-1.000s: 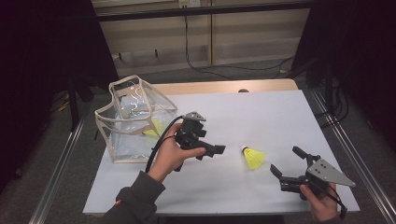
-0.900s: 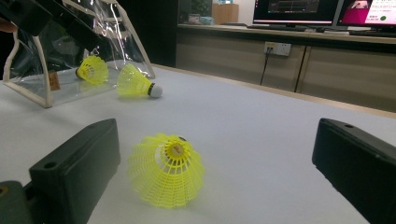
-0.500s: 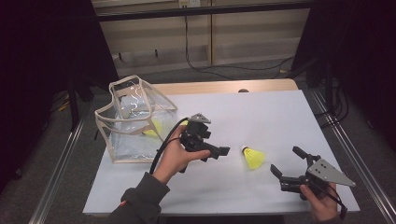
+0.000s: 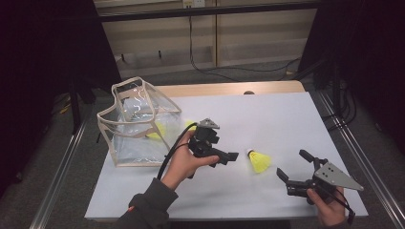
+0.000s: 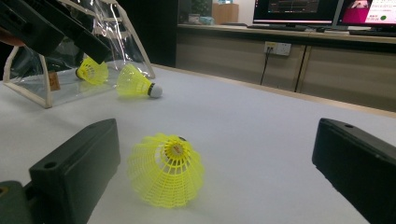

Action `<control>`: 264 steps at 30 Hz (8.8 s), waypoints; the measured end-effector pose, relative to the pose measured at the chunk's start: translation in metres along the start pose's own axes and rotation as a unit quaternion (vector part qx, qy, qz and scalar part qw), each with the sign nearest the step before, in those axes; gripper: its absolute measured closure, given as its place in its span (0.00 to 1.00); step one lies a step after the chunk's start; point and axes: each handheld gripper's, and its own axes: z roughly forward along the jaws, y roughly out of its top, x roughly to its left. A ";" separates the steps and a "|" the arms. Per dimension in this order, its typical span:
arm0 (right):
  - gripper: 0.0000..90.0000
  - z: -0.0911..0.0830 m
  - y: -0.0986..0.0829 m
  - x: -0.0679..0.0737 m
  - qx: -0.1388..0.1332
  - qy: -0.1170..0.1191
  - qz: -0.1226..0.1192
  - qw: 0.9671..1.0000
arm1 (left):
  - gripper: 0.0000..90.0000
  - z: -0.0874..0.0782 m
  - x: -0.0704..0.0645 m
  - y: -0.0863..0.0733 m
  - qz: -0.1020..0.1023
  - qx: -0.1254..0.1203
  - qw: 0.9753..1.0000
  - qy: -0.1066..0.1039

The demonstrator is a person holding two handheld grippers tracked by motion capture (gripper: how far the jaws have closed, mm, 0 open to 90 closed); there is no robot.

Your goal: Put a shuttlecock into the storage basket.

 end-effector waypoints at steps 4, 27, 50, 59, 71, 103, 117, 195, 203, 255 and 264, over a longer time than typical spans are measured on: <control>0.01 0.000 0.000 0.000 0.000 0.000 0.000 1.000 | 0.04 0.003 -0.001 -0.001 0.003 0.001 1.000 0.000; 0.01 0.001 0.000 0.000 0.000 0.000 -0.001 1.000 | 0.05 0.021 -0.006 -0.007 0.017 0.002 1.000 0.006; 0.01 0.001 0.000 -0.002 0.001 -0.003 -0.003 1.000 | 0.04 0.041 -0.016 -0.015 0.030 0.005 1.000 0.004; 0.01 -0.001 -0.001 -0.004 0.001 -0.006 -0.002 1.000 | 0.04 0.050 -0.019 -0.017 0.031 0.008 0.999 -0.001; 0.01 -0.002 -0.001 -0.005 0.003 -0.008 -0.004 1.000 | 0.04 0.054 -0.021 -0.018 0.034 0.009 0.999 -0.001; 0.01 -0.002 -0.002 -0.004 0.004 -0.008 -0.004 1.000 | 0.05 0.078 -0.028 -0.021 0.037 0.017 0.999 0.019; 0.01 -0.003 -0.001 -0.004 0.004 -0.007 -0.004 1.000 | 0.12 0.093 -0.032 -0.021 0.045 0.014 0.998 0.042; 0.01 -0.004 -0.002 -0.005 0.004 -0.004 -0.005 1.000 | 0.95 0.109 0.007 -0.029 0.003 -0.042 0.997 0.062; 0.01 -0.004 -0.002 -0.005 0.004 -0.005 -0.004 1.000 | 0.97 0.098 0.008 -0.027 -0.011 -0.035 0.999 0.038; 0.01 -0.002 -0.001 -0.003 0.003 -0.003 -0.004 1.000 | 0.97 0.010 0.009 0.001 0.006 0.022 1.000 -0.016; 0.01 -0.002 -0.001 -0.003 0.002 -0.002 -0.004 1.000 | 0.97 -0.003 0.013 0.007 0.000 0.025 1.000 -0.015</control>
